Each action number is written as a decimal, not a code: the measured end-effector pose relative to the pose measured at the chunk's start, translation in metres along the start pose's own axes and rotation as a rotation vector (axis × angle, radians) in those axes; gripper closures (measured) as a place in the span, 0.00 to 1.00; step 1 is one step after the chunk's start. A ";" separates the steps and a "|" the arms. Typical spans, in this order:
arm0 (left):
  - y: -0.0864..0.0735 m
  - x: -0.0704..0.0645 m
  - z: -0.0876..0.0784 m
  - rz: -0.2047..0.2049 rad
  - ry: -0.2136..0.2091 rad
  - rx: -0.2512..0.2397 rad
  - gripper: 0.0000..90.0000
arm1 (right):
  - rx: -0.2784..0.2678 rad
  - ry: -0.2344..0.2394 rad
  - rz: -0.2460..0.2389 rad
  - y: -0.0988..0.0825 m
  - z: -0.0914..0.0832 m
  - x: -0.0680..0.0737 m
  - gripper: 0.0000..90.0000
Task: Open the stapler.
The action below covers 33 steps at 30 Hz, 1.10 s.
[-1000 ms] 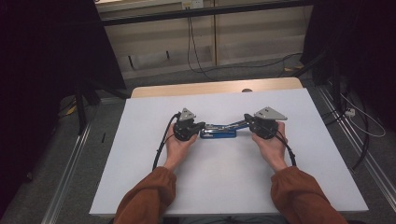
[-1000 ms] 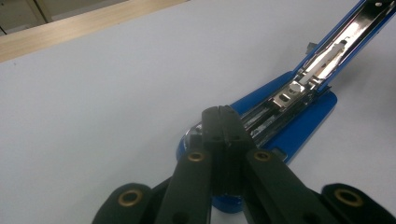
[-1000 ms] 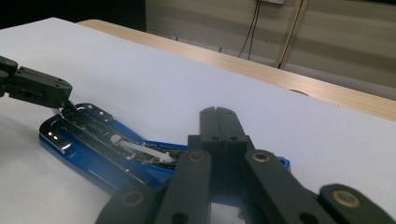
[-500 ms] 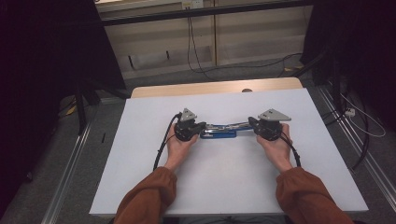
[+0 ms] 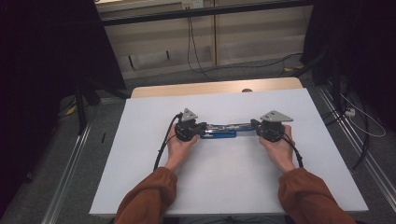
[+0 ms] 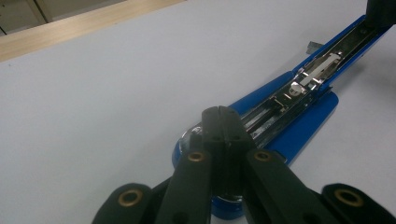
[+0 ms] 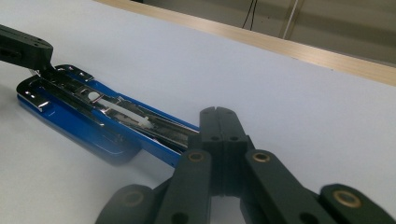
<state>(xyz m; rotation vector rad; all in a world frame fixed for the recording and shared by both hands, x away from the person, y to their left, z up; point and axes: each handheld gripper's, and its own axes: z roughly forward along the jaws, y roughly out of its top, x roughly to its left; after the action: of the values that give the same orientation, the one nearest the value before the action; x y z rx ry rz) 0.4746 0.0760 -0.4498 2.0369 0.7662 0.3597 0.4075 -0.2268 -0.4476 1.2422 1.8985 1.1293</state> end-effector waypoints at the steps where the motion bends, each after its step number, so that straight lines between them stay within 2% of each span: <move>1: 0.000 0.000 0.000 0.000 0.000 0.000 1.00 | 0.000 0.001 -0.001 0.000 0.000 0.000 1.00; 5: 0.002 -0.001 -0.002 -0.009 -0.002 -0.016 1.00 | 0.004 0.002 0.003 -0.001 0.001 -0.001 1.00; 12: 0.003 -0.001 -0.003 0.001 -0.003 -0.025 1.00 | 0.008 0.012 0.001 -0.002 0.002 -0.001 1.00; 19: 0.003 0.000 -0.004 -0.019 -0.012 -0.041 1.00 | 0.004 0.021 0.006 -0.002 0.003 -0.001 1.00; 23: 0.003 -0.001 -0.004 -0.009 -0.005 -0.045 1.00 | -0.003 0.025 0.011 -0.001 0.002 -0.001 1.00; 25: 0.003 -0.002 -0.005 0.004 0.002 -0.045 1.00 | -0.015 0.039 0.024 -0.001 0.002 -0.001 0.95; 31: 0.003 -0.002 -0.007 -0.001 0.000 -0.059 0.97 | -0.038 0.051 0.036 0.001 0.001 0.000 0.93; 33: 0.003 -0.002 -0.008 -0.008 0.003 -0.067 0.94 | -0.038 0.052 0.046 0.002 0.000 -0.001 0.88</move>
<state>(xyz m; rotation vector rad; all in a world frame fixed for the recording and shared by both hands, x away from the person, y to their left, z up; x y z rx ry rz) 0.4699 0.0787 -0.4426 1.9702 0.7540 0.3792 0.4090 -0.2275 -0.4459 1.2525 1.8863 1.2271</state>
